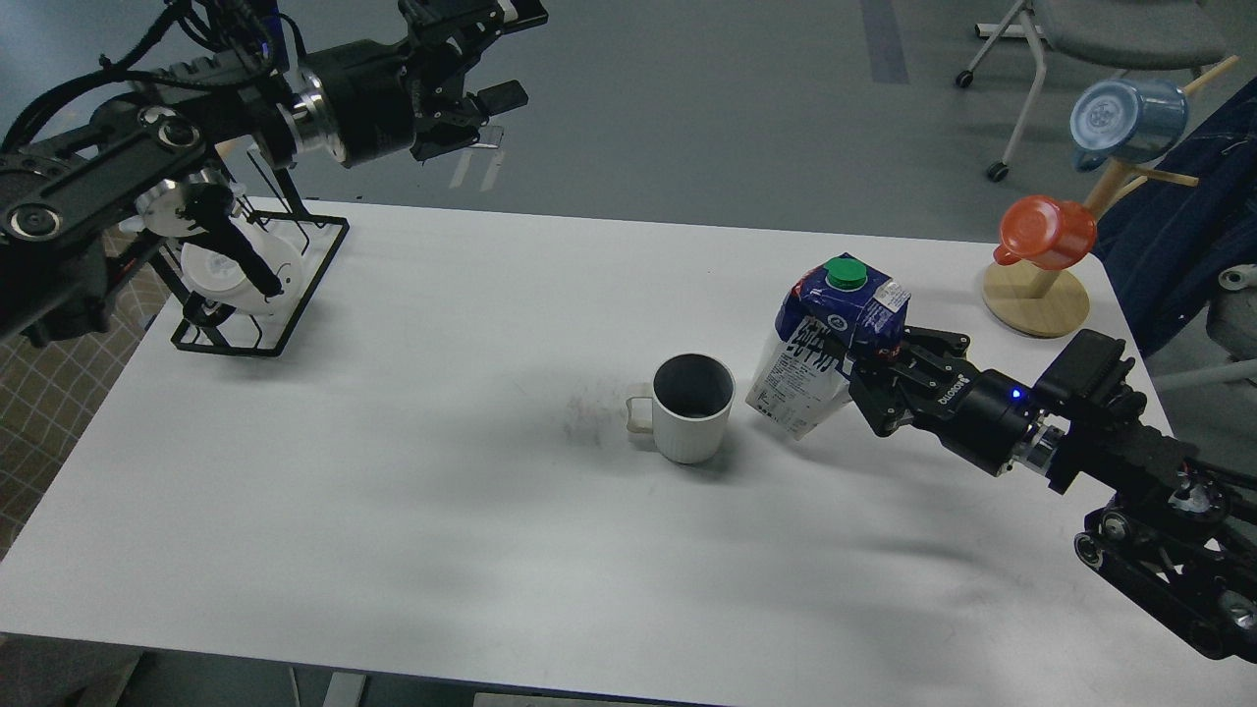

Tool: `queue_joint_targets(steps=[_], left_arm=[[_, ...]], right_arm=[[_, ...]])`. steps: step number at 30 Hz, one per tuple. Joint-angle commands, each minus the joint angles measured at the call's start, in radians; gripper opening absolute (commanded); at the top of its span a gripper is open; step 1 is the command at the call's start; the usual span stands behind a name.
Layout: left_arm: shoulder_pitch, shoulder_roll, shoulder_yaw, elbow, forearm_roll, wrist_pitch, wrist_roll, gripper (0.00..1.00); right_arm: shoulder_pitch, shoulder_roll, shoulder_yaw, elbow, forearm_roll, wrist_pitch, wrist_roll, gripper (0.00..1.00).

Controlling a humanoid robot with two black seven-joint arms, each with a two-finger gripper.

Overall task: Place cup and milk with both arms
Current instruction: 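Lift the milk carton and carry it beside the white mug, then set the milk carton down next to the mug and open the right gripper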

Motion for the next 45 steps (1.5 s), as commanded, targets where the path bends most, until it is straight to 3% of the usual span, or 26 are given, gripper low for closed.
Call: queue_joint_targets(steps=[1,7,11,18,28,32,35,38,45], left_arm=[[0.000,0.001,-0.001,0.000,-0.001,0.000,0.000,0.94],[0.005,0.002,-0.003,0.000,-0.001,0.000,0.000,0.94],[0.005,0.004,-0.003,0.000,-0.001,0.000,0.000,0.94],[0.005,0.004,-0.004,0.000,-0.002,0.000,0.000,0.94],[0.005,0.005,-0.014,0.000,-0.001,0.000,0.000,0.94],[0.005,0.007,-0.015,0.000,-0.001,0.000,0.000,0.94],[0.005,0.007,-0.015,0.000,-0.001,0.000,0.000,0.94],[0.005,0.008,-0.014,0.000,-0.001,0.000,0.000,0.94],[0.005,0.008,-0.015,0.000,-0.001,0.000,0.000,0.94]], right_arm=[[-0.002,0.017,-0.002,-0.014,-0.003,-0.003,0.000,0.01],[0.006,0.036,-0.004,-0.032,-0.005,-0.003,0.000,0.03],[0.006,0.034,-0.005,-0.032,-0.005,-0.005,0.000,0.10],[0.003,0.034,-0.005,-0.032,-0.005,-0.003,0.000,0.34],[0.006,0.030,-0.012,-0.028,-0.003,-0.003,0.000,0.55],[0.002,0.028,-0.012,-0.023,-0.002,-0.005,0.000,0.74],[0.002,0.028,-0.012,-0.020,0.000,-0.005,0.000,0.80],[0.002,0.026,-0.012,-0.018,0.000,-0.005,0.000,0.86],[-0.005,0.007,-0.012,-0.006,0.003,-0.006,0.000,0.88]])
